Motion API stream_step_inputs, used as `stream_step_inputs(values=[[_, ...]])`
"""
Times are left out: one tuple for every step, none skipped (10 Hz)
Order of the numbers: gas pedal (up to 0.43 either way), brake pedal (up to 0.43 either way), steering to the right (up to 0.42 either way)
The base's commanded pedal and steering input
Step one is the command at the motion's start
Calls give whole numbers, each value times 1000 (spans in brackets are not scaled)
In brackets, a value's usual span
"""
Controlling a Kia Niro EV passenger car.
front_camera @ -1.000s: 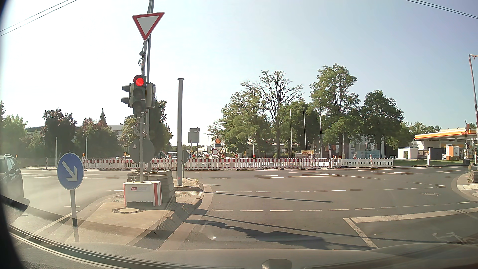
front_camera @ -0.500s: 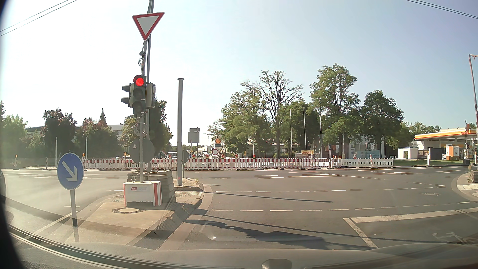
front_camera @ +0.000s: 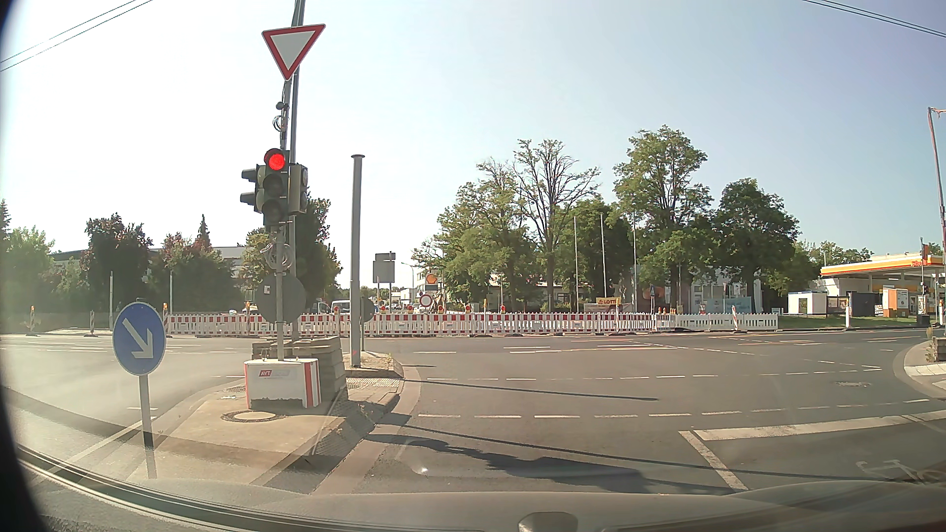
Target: Follow the waypoints while adhering to traffic rules and regulations
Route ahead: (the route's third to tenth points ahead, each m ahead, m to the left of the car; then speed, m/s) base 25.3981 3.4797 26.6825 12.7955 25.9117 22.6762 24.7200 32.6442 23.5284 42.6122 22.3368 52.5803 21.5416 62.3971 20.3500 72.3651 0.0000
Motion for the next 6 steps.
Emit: stream_step_inputs(values=[[0, 384, 5], [0, 384, 5], [0, 384, 5], [0, 384, 6], [0, 384, 5], [0, 384, 6]])
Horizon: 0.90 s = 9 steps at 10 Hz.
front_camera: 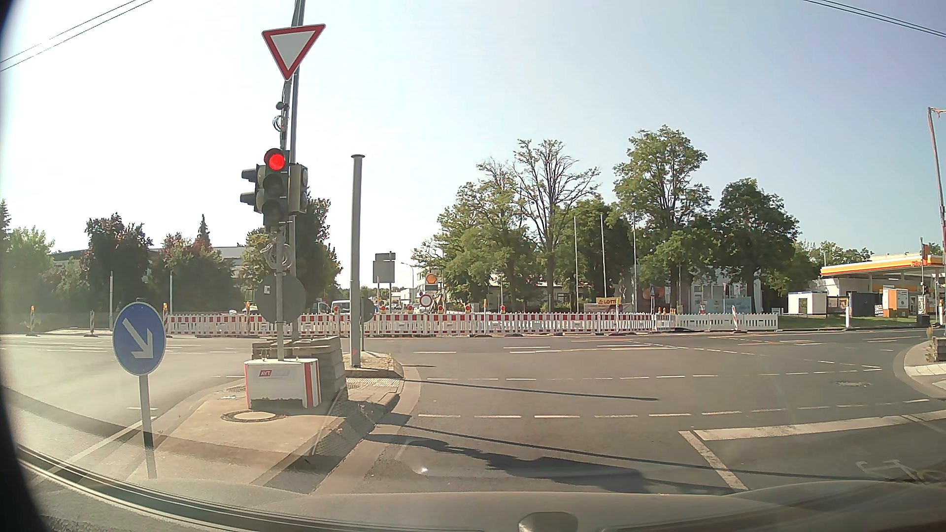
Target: Follow the waypoints while adhering to traffic rules and regulations
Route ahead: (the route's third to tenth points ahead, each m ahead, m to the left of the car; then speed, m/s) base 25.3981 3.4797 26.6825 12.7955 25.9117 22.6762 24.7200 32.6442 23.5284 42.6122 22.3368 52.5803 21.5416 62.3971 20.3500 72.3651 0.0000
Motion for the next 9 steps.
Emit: stream_step_inputs(values=[[0, 384, 5], [0, 384, 6], [0, 384, 6], [0, 390, 6], [0, 384, 5], [0, 384, 5], [0, 384, 6], [0, 384, 5], [0, 384, 5]])
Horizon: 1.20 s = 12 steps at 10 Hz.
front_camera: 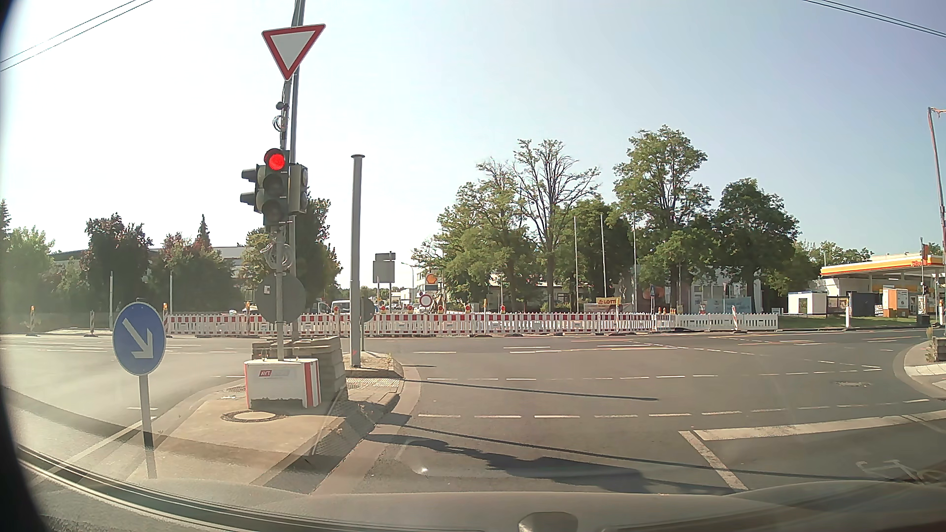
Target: Follow the waypoints while adhering to traffic rules and regulations
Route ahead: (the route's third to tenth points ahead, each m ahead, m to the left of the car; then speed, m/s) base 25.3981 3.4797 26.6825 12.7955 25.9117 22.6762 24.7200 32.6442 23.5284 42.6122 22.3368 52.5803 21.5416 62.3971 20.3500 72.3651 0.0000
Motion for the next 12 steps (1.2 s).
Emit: stream_step_inputs(values=[[0, 384, 5], [0, 384, 5], [0, 384, 6], [0, 384, 6], [0, 384, 5], [0, 384, 6], [0, 384, 5], [0, 384, 6], [0, 384, 5], [0, 384, 6], [0, 384, 6], [0, 384, 5]])
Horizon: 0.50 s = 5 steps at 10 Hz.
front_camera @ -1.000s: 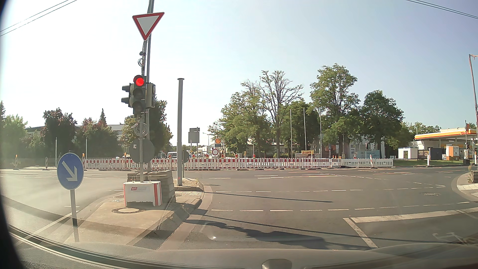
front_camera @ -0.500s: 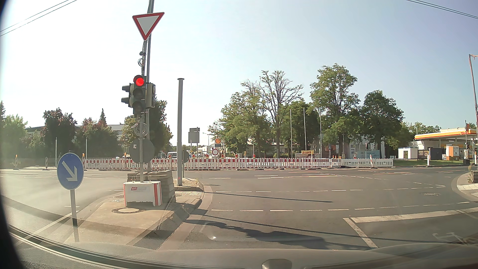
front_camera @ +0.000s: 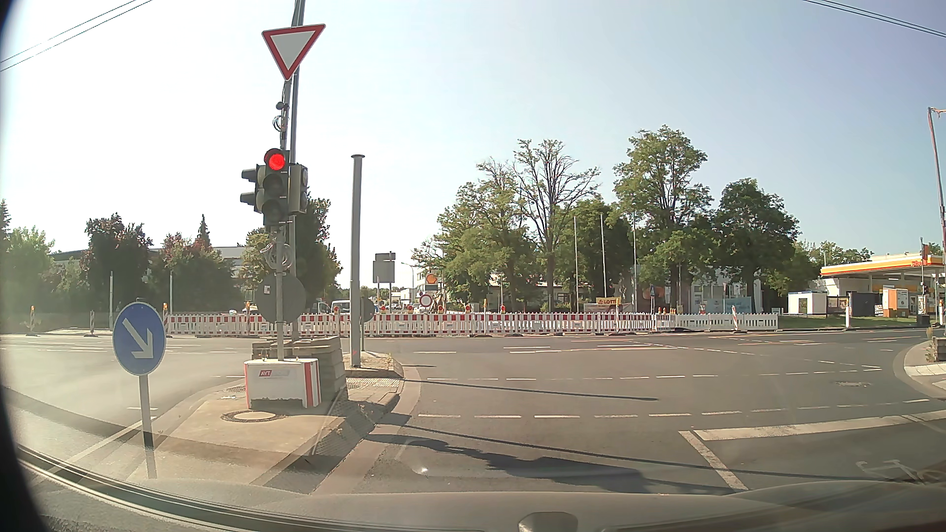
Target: Follow the waypoints while adhering to traffic rules and regulations
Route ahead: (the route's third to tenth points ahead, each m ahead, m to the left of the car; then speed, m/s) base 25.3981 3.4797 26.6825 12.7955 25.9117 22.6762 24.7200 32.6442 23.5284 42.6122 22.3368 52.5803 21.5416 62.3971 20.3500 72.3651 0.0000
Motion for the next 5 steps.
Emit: stream_step_inputs(values=[[0, 384, 6], [0, 384, 6], [0, 384, 6], [0, 384, 6], [0, 384, 6]])
